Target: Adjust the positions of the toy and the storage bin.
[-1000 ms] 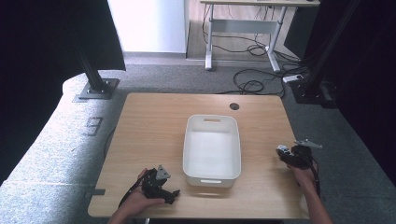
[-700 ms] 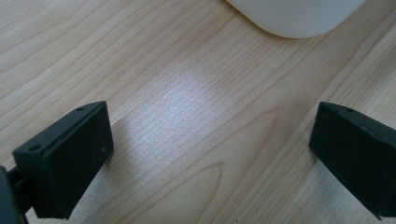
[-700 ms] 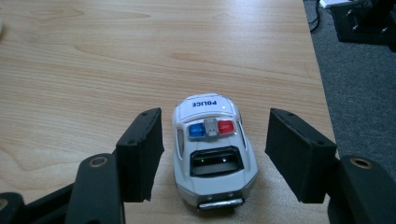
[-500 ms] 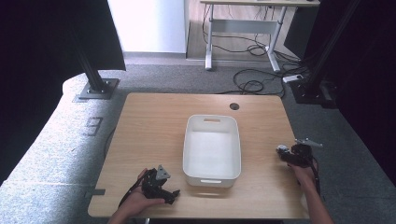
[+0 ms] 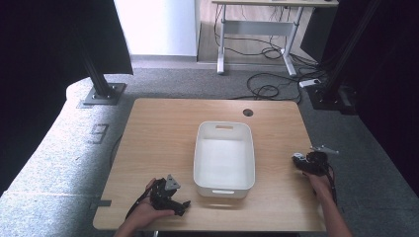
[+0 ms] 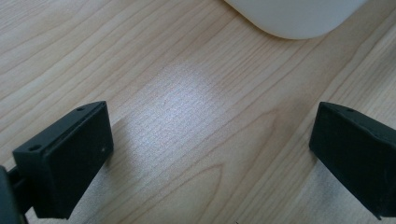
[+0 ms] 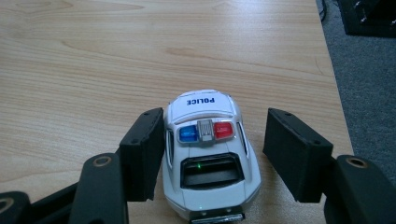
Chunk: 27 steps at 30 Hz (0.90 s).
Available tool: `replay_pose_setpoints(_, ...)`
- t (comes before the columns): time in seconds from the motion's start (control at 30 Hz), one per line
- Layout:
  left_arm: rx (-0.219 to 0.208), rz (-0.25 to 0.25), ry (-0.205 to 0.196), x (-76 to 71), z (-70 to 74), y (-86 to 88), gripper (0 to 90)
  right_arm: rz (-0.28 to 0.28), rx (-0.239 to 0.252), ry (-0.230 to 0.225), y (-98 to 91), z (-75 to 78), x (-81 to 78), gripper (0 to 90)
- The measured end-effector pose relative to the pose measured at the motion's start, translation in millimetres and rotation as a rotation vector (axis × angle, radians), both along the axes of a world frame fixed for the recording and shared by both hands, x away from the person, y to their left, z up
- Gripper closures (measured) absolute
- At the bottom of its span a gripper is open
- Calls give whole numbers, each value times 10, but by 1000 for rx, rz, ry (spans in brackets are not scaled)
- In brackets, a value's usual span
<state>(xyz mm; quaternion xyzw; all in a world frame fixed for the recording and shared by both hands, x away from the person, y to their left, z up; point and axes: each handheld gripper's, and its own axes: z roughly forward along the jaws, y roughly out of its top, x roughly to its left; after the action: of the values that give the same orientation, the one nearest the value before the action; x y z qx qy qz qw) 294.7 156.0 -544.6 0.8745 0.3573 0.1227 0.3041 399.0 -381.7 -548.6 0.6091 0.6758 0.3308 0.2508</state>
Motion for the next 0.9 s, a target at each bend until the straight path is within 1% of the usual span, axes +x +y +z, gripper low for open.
replay_pose_setpoints(0.03, -1, 0, -1, 0, -1, 0, 0, -1, -1, 8, 5, 5, 7, 384)
replay_pose_setpoints(0.07, -1, 0, 0, 0, 0, 0, 0, 0, -10, 6, 12, 10, 15, 388)
replay_pose_setpoints(0.17, -1, 0, -1, 0, -1, 0, 0, 5, -13, 5, 49, 7, 46, 406)
replay_pose_setpoints(0.23, -1, 1, -1, -1, -1, 0, 0, 7, -33, 14, 86, -15, 64, 439)
replay_pose_setpoints(0.3, -1, 1, -1, -1, -1, 0, 0, 1, -58, 11, 111, -20, 67, 465)
replay_pose_setpoints(0.4, -1, 1, -1, -1, -1, 0, 0, 3, -40, 17, 89, -13, 63, 468)
replay_pose_setpoints(0.7, -2, 1, -1, -2, -2, 0, 0, 6, -22, 17, 52, -16, 43, 442)
replay_pose_setpoints(0.77, -2, 1, -1, -2, -2, 0, 0, 10, -22, 17, 55, -11, 39, 489)
replay_pose_setpoints(0.9, -2, 2, -1, -2, -2, 0, 0, 5, -36, 30, 73, 4, 41, 498)
